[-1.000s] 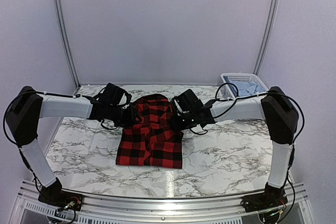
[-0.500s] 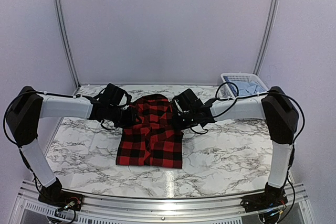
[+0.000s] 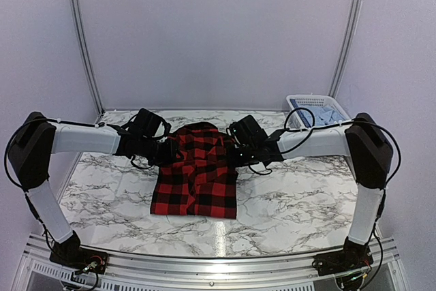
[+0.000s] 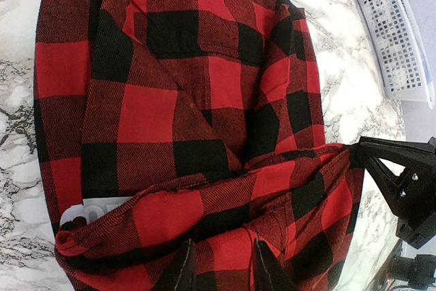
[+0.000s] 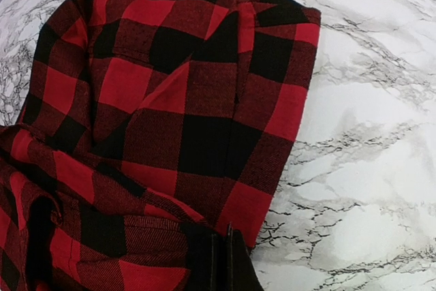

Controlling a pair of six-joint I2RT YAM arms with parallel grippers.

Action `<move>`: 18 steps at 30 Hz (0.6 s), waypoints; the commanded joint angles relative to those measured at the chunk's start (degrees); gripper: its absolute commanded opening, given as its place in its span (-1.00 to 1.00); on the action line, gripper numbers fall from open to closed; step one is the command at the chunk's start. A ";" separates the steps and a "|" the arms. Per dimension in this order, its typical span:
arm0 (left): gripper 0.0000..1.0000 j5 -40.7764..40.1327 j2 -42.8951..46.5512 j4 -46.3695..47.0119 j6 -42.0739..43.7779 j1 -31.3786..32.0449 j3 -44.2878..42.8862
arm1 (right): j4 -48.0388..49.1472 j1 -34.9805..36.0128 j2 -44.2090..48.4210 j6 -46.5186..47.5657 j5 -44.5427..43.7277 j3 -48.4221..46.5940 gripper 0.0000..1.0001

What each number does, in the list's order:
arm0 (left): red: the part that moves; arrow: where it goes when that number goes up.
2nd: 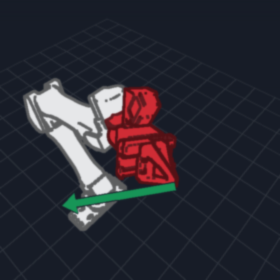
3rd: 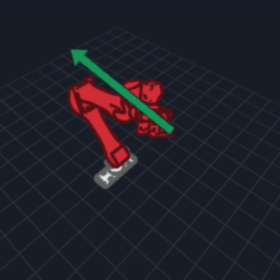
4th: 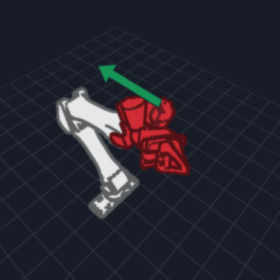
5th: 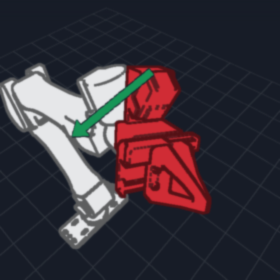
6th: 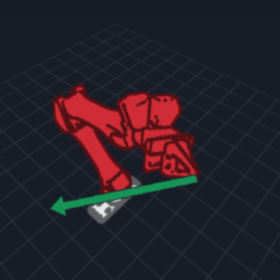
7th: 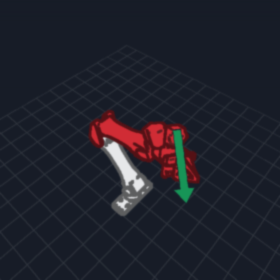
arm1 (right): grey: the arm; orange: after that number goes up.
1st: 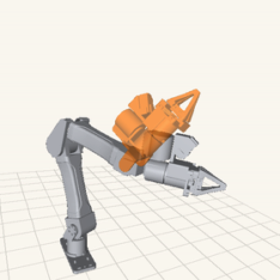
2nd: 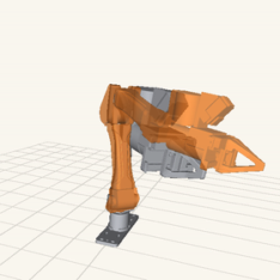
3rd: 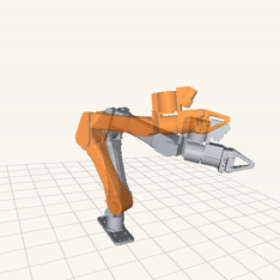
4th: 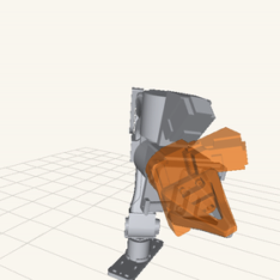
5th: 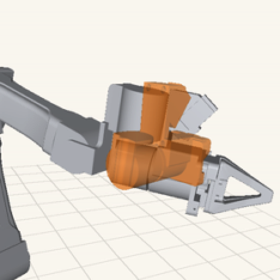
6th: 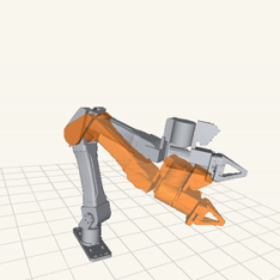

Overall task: Fold and stack the long sleeve shirts
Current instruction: Smooth out the 2/3-rectangle-folded shirt at the center of the board.

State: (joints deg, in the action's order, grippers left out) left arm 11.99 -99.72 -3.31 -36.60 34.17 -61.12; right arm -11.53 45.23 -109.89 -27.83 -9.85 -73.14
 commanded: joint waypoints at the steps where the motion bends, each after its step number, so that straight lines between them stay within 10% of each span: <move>1: -0.42 0.23 -0.80 -1.52 1.09 -0.07 -0.68 | 0.19 -1.18 -0.20 -1.79 -2.59 -0.26 -0.99; 18: -0.40 -2.74 -1.87 -2.81 2.36 -3.41 -4.19 | -5.33 1.22 -1.85 2.40 -3.61 -8.10 -0.21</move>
State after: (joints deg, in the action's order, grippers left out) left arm 11.66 -99.83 -3.79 -36.23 33.04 -61.60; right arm -15.94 46.19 -109.93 -26.83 -13.21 -76.93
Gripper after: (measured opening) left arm 0.297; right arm 0.394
